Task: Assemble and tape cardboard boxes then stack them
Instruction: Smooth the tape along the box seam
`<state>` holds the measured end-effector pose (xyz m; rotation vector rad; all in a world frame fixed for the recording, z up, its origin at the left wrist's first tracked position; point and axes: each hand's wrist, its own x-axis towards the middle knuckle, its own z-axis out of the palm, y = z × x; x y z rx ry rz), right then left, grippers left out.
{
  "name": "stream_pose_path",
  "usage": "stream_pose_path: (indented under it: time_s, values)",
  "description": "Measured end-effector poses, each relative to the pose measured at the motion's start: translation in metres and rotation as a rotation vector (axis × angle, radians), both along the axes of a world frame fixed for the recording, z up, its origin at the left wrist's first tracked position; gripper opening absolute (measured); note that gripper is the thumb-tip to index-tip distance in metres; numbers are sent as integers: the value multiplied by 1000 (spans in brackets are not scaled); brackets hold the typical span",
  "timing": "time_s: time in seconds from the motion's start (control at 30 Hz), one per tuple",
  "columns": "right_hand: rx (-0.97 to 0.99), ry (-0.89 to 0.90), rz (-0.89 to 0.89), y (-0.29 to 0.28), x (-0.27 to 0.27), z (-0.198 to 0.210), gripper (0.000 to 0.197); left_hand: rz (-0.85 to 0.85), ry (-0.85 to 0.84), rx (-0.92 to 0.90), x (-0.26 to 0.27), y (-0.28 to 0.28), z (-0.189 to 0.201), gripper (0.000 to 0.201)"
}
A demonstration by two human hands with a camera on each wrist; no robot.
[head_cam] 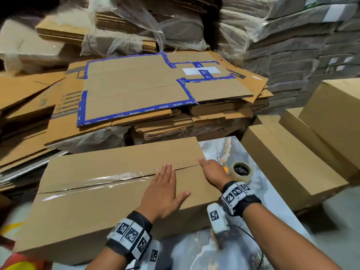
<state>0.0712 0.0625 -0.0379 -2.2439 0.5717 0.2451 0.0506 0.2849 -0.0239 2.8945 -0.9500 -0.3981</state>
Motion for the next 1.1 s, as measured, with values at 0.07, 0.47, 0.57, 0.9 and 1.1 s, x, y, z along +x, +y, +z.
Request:
stream_pose_path:
  time_s: [0.07,0.47,0.57,0.9,1.1]
  values:
    - [-33,-73,27,1,-4,-3,53,10,-1,2,-1,0,-1,111]
    - [-543,-165,297,57,-26,27,59,193,-29,-20,-14,15,1,81]
    - [-522,-144,469,83,-40,19,57,149,-15,-29,-9,28,2,74]
    - [-545,-131,570,123,-47,20,59,273,-26,21,-7,85,-1,81]
    - [-512,-153,602,124,-51,16,58,373,-66,3,-13,135,-1,94]
